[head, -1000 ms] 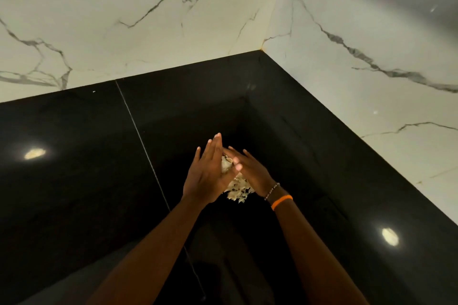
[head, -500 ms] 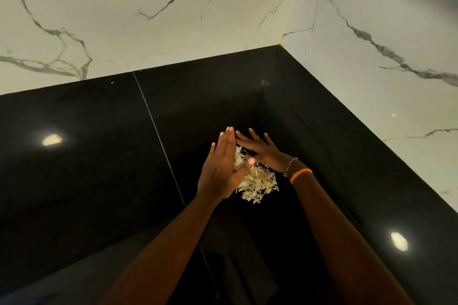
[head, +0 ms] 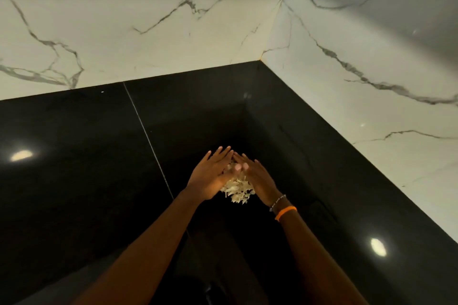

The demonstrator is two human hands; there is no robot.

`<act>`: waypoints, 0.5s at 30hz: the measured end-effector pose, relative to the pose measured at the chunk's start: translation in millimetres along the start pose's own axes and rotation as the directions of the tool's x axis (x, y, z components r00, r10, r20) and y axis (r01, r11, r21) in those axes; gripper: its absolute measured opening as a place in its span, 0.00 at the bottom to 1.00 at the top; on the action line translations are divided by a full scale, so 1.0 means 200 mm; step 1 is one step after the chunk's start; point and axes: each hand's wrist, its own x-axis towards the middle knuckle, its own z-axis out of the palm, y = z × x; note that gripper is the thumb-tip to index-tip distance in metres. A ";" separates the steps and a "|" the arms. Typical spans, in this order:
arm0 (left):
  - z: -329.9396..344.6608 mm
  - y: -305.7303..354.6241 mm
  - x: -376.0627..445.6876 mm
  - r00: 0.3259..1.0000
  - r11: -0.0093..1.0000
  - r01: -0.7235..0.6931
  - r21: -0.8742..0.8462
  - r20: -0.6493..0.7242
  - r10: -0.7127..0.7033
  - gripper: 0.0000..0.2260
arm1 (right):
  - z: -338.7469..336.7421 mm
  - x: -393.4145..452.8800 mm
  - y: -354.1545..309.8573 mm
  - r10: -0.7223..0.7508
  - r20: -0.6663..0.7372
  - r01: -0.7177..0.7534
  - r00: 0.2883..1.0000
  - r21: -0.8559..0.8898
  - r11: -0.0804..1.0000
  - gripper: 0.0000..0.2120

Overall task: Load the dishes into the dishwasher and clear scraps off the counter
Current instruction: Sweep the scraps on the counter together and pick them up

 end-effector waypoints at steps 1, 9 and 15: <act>-0.01 0.01 0.00 0.999 0.991 0.043 -0.124 0.009 -0.042 0.26 | 0.02 -0.05 -0.02 0.049 -0.073 -0.037 0.996 0.158 0.987 0.40; -0.07 0.13 -0.18 0.985 0.567 0.163 -0.807 0.166 -0.048 0.25 | 0.10 -0.16 -0.20 0.241 -0.134 -0.258 0.961 -0.121 0.959 0.36; -0.18 0.00 -0.09 0.997 0.903 0.069 -0.425 -0.007 -0.079 0.33 | -0.15 -0.16 -0.21 0.278 -0.199 -0.293 0.940 -0.048 0.955 0.22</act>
